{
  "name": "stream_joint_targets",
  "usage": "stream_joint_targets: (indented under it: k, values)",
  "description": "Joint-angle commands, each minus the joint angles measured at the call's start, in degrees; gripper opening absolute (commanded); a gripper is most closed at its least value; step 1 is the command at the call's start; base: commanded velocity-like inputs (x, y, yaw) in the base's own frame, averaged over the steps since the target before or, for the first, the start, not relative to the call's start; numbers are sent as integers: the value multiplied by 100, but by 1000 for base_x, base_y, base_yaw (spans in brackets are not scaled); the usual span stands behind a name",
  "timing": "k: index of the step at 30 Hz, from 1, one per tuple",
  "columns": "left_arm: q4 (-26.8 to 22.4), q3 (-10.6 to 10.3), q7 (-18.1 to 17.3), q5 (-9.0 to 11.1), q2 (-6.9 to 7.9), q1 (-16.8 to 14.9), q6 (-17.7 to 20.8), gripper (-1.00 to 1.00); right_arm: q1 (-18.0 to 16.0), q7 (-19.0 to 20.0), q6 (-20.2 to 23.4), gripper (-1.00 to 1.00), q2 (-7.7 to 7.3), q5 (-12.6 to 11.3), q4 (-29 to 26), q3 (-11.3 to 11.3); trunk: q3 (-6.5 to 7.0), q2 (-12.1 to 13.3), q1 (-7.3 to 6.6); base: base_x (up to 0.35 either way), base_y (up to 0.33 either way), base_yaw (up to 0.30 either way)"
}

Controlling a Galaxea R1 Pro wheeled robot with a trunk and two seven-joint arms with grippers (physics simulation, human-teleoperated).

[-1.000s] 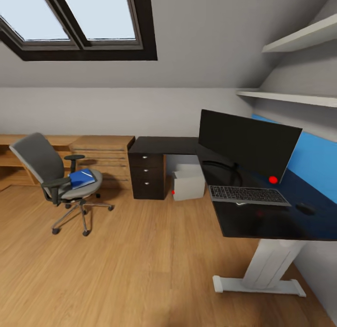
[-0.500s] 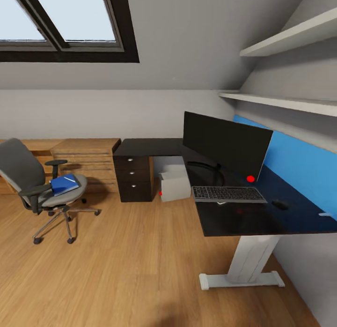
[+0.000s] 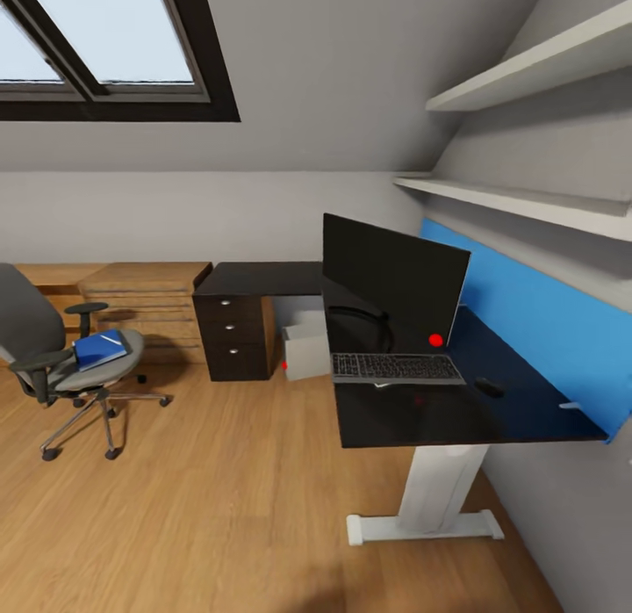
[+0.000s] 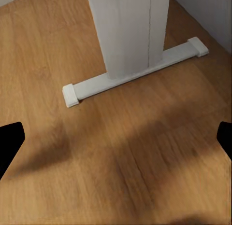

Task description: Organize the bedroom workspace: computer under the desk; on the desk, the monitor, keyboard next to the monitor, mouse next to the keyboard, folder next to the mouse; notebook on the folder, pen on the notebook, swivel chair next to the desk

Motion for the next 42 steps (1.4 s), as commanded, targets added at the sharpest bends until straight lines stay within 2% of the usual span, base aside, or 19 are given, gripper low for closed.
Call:
stream_joint_targets:
  k: [1,16,27,42]
  values:
    - [2,-49,40,13,-2,-3,-13,100,-6,60,-14,100,0,-24,10,-45,13,38,-23,0,-317,0]
    - [2,-50,34,12,-3,-3,-24,100,-6,60,-14,100,0,-15,10,-44,282,640,-352,0,-320,0]
    - [2,-44,31,12,-1,-3,-39,100,-6,60,-14,100,8,-15,10,-45,479,1081,-594,0,-36,0]
    - [2,-48,26,20,-1,-3,-33,100,-6,63,-13,100,16,-23,19,-50,479,1081,-594,0,0,42]
